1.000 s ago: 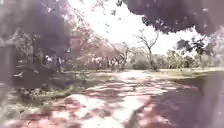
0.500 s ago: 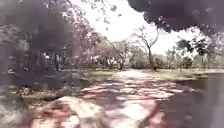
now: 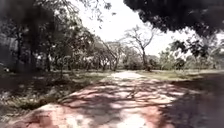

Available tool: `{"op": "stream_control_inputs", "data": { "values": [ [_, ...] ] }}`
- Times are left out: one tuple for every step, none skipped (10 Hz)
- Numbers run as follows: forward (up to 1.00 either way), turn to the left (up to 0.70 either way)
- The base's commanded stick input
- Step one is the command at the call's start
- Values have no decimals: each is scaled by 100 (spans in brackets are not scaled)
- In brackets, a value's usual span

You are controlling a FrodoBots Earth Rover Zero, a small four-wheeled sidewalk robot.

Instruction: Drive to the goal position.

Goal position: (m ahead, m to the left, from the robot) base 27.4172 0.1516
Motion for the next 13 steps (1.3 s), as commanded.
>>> {"op": "stream_control_inputs", "data": {
  "values": [
    [70,0],
    [70,-19],
    [70,-35],
    [70,-35],
    [70,-31],
    [70,-13],
    [70,0],
    [70,0],
    [70,0],
    [70,0],
    [70,0],
    [70,0],
    [70,0]
  ]
}}
